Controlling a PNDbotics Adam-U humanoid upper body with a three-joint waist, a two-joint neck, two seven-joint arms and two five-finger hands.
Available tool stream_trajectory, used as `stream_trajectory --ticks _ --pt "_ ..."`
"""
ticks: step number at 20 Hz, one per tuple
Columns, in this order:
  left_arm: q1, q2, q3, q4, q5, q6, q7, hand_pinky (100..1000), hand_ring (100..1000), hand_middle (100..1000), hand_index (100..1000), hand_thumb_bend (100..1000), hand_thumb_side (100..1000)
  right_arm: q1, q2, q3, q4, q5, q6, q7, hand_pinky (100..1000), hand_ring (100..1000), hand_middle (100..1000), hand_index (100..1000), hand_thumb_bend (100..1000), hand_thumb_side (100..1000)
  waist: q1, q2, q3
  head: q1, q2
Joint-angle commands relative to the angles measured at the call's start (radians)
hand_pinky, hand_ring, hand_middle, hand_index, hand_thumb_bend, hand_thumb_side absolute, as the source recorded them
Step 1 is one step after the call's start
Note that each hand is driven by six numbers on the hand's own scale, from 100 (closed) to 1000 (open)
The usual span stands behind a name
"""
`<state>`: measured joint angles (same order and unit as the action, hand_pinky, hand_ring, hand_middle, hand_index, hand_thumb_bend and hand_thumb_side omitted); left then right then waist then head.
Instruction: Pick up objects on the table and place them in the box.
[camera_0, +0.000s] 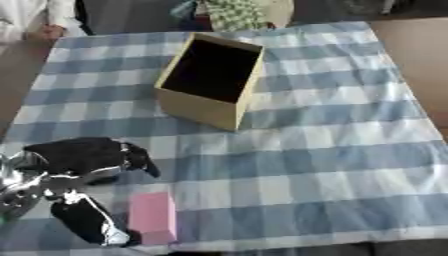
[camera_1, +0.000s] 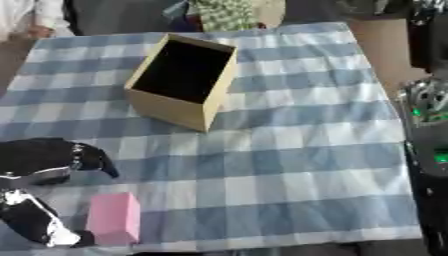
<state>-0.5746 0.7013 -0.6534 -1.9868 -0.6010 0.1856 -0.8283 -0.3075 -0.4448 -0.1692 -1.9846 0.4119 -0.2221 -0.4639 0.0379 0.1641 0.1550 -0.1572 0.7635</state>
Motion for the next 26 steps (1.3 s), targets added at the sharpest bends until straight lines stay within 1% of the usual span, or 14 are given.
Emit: stream_trajectory --ticks 1,5,9,20,24,26 --pt "-0.015 0.006 0.003 -0.013 0.000 0.008 0.001 777 833 783 869 547 443 -0.007 -0.014 -0.009 -0.015 0.001 0.003 0.001 848 705 666 747 100 940 -0.001 -0.010 0.000 -0.002 0.006" --pt "-0.008 0.005 -0.002 -0.013 -0.009 0.020 -0.005 782 836 785 869 552 449 -0.007 -0.013 -0.009 -0.015 0.001 0.003 0.001 848 705 665 747 100 940 -0.001 -0.010 -0.001 -0.003 0.006" --pt "0.000 -0.001 -0.008 -0.013 -0.045 0.037 -0.015 787 831 777 866 543 442 -0.006 -0.013 -0.008 -0.015 0.001 0.003 0.002 848 704 665 747 100 940 -0.002 -0.009 -0.001 -0.006 0.006" --pt "0.020 -0.026 -0.018 -0.013 -0.118 0.052 -0.013 793 834 779 869 546 460 -0.006 -0.011 -0.009 -0.015 0.000 0.003 0.003 849 704 664 747 100 940 -0.004 -0.007 -0.001 -0.009 0.006" --pt "0.034 -0.037 -0.015 -0.013 -0.143 0.067 -0.010 790 828 773 876 546 467 -0.006 -0.009 -0.009 -0.015 -0.001 0.004 0.004 849 704 663 746 100 940 -0.006 -0.004 -0.001 -0.009 0.006" --pt "0.042 -0.043 -0.014 -0.013 -0.154 0.075 -0.009 780 810 754 876 548 474 -0.006 -0.009 -0.009 -0.015 -0.001 0.004 0.004 849 704 663 746 100 939 -0.006 -0.004 -0.001 -0.009 0.006"
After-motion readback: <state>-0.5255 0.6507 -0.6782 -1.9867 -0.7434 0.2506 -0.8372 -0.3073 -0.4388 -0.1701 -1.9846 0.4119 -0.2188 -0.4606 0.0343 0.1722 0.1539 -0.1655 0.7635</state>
